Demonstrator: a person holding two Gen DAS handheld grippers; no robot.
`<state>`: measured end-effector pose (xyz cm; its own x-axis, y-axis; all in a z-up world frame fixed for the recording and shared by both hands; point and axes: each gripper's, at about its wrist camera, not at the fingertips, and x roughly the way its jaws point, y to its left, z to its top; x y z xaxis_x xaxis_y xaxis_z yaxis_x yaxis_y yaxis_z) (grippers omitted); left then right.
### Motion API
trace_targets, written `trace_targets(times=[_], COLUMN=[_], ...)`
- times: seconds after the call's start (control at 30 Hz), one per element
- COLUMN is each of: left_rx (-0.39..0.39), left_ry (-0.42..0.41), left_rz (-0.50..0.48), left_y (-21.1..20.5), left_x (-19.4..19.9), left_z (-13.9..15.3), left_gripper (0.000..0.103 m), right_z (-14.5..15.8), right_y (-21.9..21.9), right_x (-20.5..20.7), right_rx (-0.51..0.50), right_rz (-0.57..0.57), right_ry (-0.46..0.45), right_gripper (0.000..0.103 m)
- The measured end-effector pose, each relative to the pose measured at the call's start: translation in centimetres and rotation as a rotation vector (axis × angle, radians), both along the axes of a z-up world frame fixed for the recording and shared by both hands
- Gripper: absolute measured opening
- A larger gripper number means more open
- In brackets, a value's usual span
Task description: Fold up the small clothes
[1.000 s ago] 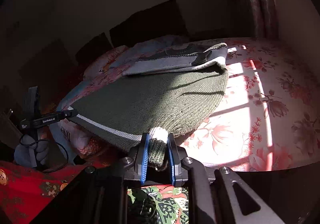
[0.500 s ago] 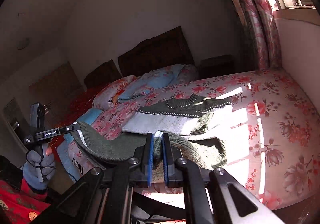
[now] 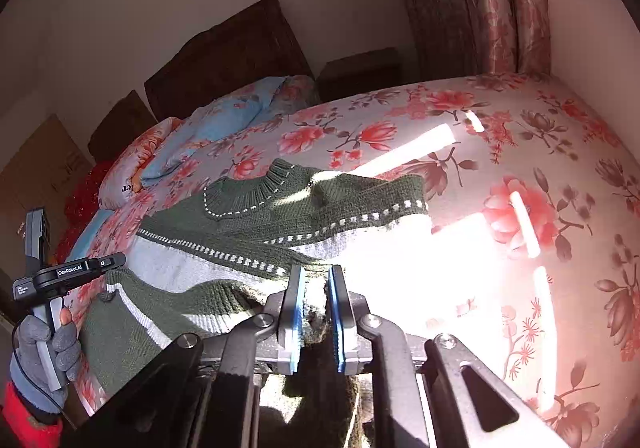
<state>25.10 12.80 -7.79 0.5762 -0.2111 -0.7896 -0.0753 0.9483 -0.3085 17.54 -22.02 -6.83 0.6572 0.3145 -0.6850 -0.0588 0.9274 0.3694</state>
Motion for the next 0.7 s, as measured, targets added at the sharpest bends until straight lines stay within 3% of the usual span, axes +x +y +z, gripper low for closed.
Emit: trace_targets(times=[0.03, 0.07, 0.13, 0.2, 0.37, 0.5, 0.7], left_rx=[-0.022, -0.052, -0.06, -0.028, -0.054, 0.018, 0.005], left_ry=[-0.011, -0.028, -0.061, -0.1, -0.135, -0.132, -0.116], left_rz=[0.011, 0.011, 0.012, 0.017, 0.001, 0.003, 0.016], left_y=[0.4, 0.9, 1.8, 2.8, 5.7, 6.9, 7.4], left_x=[-0.3, -0.7, -1.8, -3.2, -5.8, -7.1, -7.4], left_z=[-0.1, 0.0, 0.6, 1.5, 2.1, 1.4, 0.3], left_gripper=[0.031, 0.103, 0.103, 0.103, 0.103, 0.103, 0.103], right_z=[-0.4, -0.3, 0.4, 1.5, 2.6, 1.1, 0.1], right_y=[-0.5, -1.1, -1.9, -2.7, -4.4, -3.1, 1.7], right_x=[0.1, -0.2, -1.0, -1.9, -3.4, -3.0, -0.9], right_rx=[0.037, 0.073, 0.105, 0.102, 0.073, -0.046, -0.25], right_rz=[-0.007, -0.014, -0.005, 0.017, 0.02, 0.09, 0.222], right_ry=[0.011, 0.009, 0.001, -0.022, -0.077, -0.037, -0.023], right_gripper=[0.02, 0.023, 0.035, 0.035, 0.038, 0.039, 0.039])
